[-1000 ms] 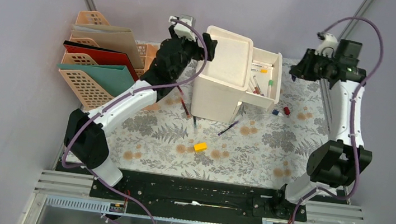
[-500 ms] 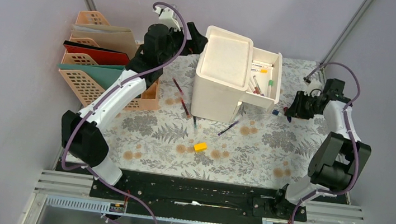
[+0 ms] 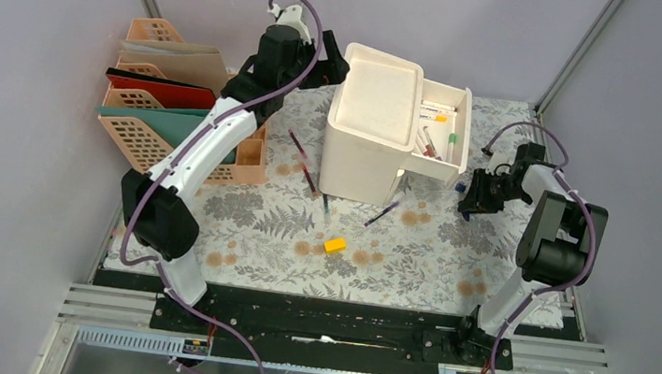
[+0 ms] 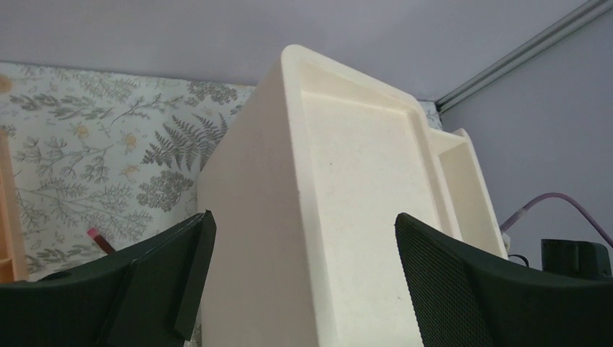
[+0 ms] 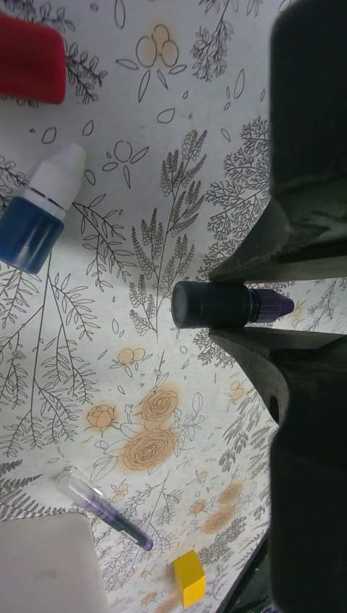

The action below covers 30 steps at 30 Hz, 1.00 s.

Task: Organize the desk
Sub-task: Place the stationery at the center of the board.

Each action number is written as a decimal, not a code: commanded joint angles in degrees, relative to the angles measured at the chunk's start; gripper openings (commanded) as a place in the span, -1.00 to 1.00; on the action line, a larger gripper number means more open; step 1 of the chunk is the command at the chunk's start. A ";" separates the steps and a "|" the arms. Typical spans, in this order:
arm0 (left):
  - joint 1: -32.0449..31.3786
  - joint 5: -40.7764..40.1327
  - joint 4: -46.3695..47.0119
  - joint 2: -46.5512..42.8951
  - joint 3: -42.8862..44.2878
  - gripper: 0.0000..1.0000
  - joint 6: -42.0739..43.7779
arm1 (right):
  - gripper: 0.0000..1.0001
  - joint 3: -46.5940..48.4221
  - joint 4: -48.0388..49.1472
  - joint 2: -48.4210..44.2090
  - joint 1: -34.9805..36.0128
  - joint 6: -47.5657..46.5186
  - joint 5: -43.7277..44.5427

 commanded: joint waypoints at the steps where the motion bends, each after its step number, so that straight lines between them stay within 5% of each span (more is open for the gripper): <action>1: -0.24 -3.65 -4.71 2.52 5.99 0.97 -1.37 | -0.96 -0.33 0.93 0.49 0.77 -0.98 0.43; 13: -1.42 -2.23 -5.42 5.58 8.35 0.97 -0.66 | -0.96 1.61 0.93 -3.40 0.77 -0.98 0.43; 30: -1.44 -0.72 -3.46 4.47 5.87 0.97 0.07 | -0.96 2.75 0.93 2.72 0.77 -0.98 0.43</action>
